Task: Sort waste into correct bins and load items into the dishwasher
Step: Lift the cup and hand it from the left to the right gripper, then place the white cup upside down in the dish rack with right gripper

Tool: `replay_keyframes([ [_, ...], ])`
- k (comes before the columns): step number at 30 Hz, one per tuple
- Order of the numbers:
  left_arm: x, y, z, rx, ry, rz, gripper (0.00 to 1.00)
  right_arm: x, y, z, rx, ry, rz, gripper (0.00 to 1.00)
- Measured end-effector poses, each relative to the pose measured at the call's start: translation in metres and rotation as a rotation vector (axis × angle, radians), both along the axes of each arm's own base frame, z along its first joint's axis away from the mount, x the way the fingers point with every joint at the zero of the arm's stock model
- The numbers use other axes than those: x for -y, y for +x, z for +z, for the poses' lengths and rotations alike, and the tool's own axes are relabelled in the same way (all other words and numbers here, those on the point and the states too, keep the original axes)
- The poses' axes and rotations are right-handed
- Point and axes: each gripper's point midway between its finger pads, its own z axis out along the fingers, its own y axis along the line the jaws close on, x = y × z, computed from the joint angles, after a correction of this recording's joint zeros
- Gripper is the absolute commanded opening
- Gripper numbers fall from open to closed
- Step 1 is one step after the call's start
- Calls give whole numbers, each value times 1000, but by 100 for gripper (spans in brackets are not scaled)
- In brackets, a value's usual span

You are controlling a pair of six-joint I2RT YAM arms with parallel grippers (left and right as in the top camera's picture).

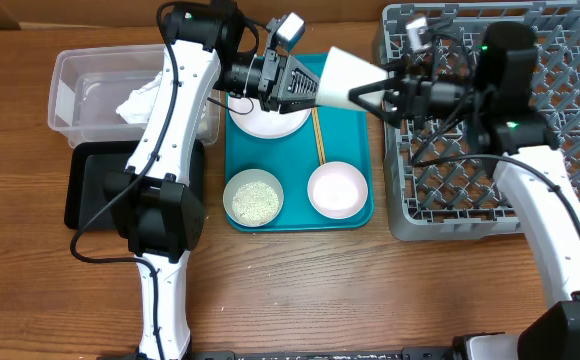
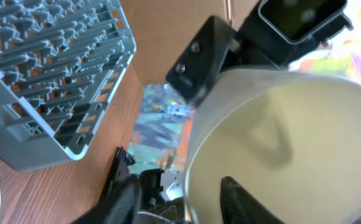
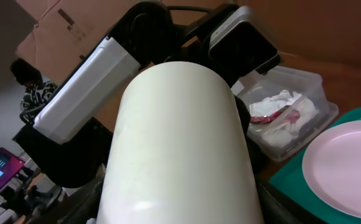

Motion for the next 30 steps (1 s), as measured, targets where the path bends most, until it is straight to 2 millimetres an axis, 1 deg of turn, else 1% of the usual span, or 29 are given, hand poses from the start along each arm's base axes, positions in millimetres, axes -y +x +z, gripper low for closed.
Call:
replay_keyframes([
  [4, -1, 0, -2, 4, 14, 0, 57, 22, 6, -7, -80, 5, -48, 51],
  [5, -2, 1, -3, 5, 16, 3, 58, 30, 8, -13, -134, 1, -76, 51],
  [7, -5, 3, -3, 6, 18, 11, 58, 47, 12, -29, -259, -18, -156, 51],
  [8, -8, 5, -4, 6, 20, 18, 59, 63, 16, -44, -354, -43, -237, 51],
  [9, -10, 7, -4, 6, 20, 25, 59, 69, 17, -51, -384, -56, -266, 51],
  [12, -22, 14, -4, 7, 23, 55, 60, 99, 17, -86, -542, -162, -441, 52],
  [13, -28, 18, -4, 8, 24, 70, 60, 104, 15, -92, -562, -192, -476, 51],
  [14, -33, 20, -4, 11, 24, 81, 61, 110, 10, -98, -590, -238, -522, 52],
  [17, -46, 27, -4, 15, 23, 112, 62, 122, -7, -103, -626, -344, -624, 51],
  [19, -53, 31, -5, 19, 25, 130, 62, 131, -27, -104, -665, -419, -690, 51],
  [21, -57, 34, -5, 26, 30, 140, 62, 141, -42, -103, -694, -487, -748, 51],
  [23, -59, 35, -5, 60, 50, 140, 63, 150, -53, -103, -722, -542, -795, 50],
  [24, -59, 35, -4, 86, 66, 140, 63, 155, -58, -106, -748, -571, -815, 50],
  [27, -61, 36, 2, 191, 162, 146, 65, 164, -75, -120, -832, -655, -857, 51],
  [30, -69, 35, 12, 306, 334, 185, 68, 168, -88, -130, -893, -732, -875, 51],
])
